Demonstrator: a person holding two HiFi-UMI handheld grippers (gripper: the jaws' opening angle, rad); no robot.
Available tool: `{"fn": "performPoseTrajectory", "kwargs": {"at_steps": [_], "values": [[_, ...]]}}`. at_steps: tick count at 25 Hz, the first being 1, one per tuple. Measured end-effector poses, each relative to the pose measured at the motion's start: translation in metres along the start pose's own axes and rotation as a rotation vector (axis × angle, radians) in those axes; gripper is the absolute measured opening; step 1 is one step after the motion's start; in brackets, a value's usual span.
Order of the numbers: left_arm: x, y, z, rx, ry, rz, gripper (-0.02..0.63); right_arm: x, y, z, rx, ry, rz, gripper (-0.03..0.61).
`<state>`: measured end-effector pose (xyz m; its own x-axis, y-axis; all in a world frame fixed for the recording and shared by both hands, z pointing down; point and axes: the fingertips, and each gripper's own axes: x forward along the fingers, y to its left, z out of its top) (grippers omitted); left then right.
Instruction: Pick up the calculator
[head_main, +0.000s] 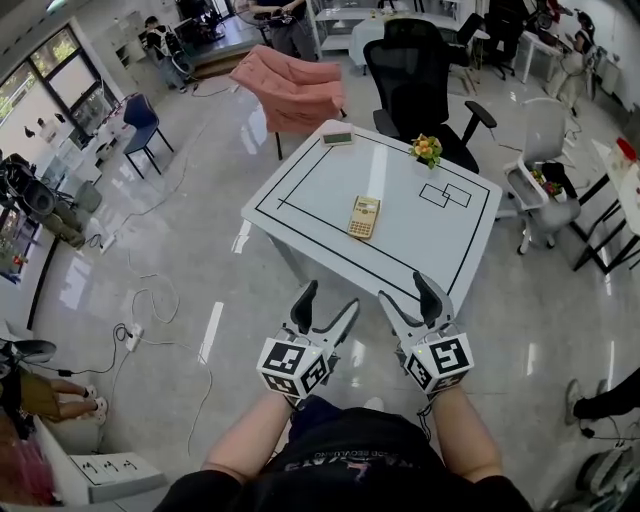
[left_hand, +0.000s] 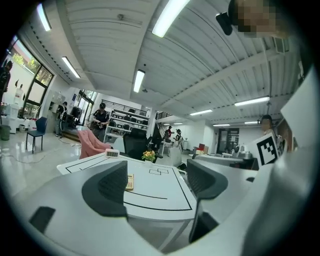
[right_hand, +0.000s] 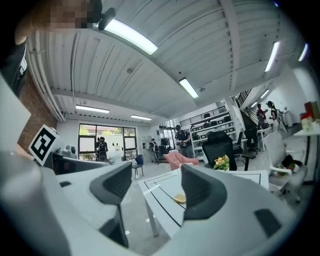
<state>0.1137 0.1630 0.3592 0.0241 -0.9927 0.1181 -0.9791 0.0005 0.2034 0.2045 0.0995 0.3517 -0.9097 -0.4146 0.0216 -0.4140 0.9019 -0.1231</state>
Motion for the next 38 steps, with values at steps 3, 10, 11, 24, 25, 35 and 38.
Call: {"fn": "performPoseTrajectory", "kwargs": {"at_steps": [3,10,11,24,25,35,38], "values": [[0.006,0.005,0.000,0.013,0.017,-0.015,0.367,0.005,-0.012,-0.004,-0.006,0.005,-0.039,0.299],[0.035,0.040,0.007,0.008,0.017,-0.056,0.367,0.036,-0.029,-0.013,-0.015,0.036,-0.087,0.299],[0.042,0.046,0.009,0.006,0.018,-0.067,0.367,0.042,-0.031,-0.015,-0.016,0.043,-0.097,0.299],[0.128,0.155,0.040,-0.005,0.080,-0.285,0.367,0.167,-0.047,-0.022,-0.018,0.110,-0.286,0.299],[0.133,0.163,0.042,-0.007,0.086,-0.300,0.367,0.174,-0.049,-0.023,-0.016,0.115,-0.303,0.301],[0.171,0.220,0.046,-0.046,0.130,-0.431,0.367,0.233,-0.054,-0.037,-0.008,0.179,-0.441,0.301],[0.176,0.230,0.047,-0.055,0.141,-0.468,0.367,0.246,-0.051,-0.042,-0.012,0.197,-0.464,0.301]]}}
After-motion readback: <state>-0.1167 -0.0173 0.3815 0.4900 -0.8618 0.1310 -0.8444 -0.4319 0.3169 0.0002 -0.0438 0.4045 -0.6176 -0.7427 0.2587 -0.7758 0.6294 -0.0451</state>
